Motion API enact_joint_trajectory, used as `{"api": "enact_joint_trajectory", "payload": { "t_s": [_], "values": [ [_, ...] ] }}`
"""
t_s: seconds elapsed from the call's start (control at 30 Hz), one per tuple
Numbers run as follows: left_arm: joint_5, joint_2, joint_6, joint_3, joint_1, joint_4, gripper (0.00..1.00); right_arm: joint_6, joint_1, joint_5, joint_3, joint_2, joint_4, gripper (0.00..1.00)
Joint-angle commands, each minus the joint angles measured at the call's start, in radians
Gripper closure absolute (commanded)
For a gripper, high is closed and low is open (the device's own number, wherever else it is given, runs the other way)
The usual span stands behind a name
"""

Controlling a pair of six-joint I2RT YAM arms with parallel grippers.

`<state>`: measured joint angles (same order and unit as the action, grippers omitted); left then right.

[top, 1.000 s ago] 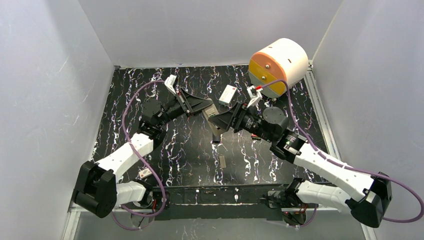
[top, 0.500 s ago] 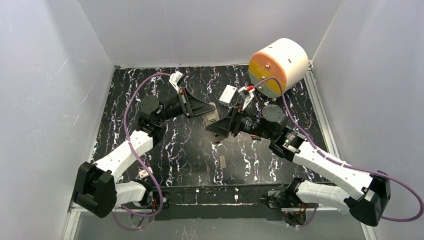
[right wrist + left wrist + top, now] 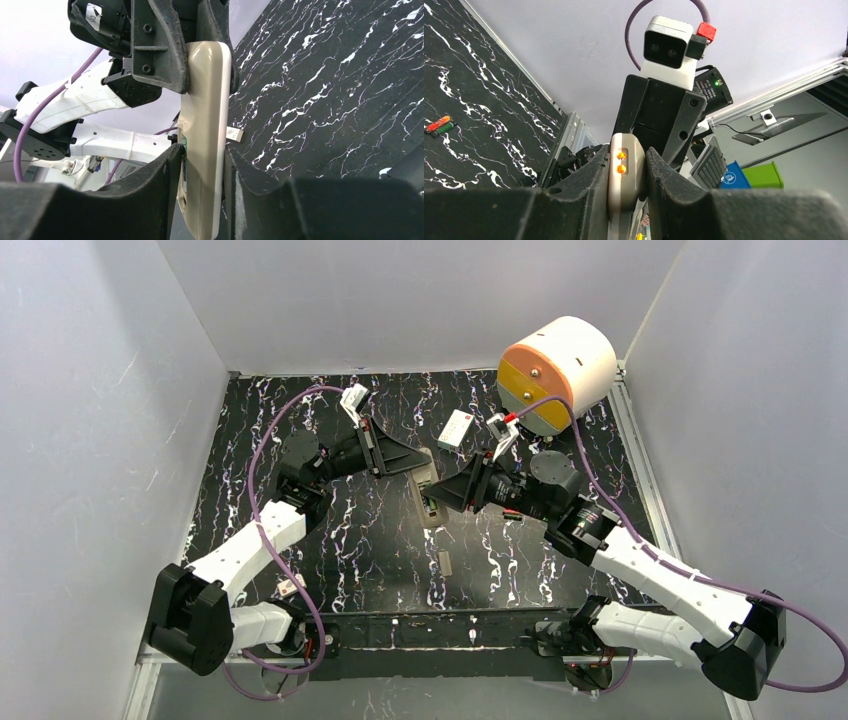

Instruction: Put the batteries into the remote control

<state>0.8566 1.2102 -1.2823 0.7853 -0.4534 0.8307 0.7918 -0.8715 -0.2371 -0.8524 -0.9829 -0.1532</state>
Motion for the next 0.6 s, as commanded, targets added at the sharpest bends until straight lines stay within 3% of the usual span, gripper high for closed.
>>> {"api": "enact_joint_trajectory", "payload": {
  "t_s": [0.0, 0.37, 0.57],
  "values": [
    [0.026, -0.028, 0.023, 0.038, 0.004, 0.002, 1.00, -0.016, 0.003, -0.010, -0.020, 0.005, -0.036, 0.58],
    [0.008, -0.037, 0.018, 0.037, 0.004, -0.005, 1.00, -0.075, 0.004, 0.009, -0.047, -0.035, 0.045, 0.64],
    [-0.063, -0.055, 0.106, 0.027, 0.014, -0.169, 1.00, -0.062, 0.003, 0.078, -0.076, -0.001, 0.099, 0.35]
  ]
}}
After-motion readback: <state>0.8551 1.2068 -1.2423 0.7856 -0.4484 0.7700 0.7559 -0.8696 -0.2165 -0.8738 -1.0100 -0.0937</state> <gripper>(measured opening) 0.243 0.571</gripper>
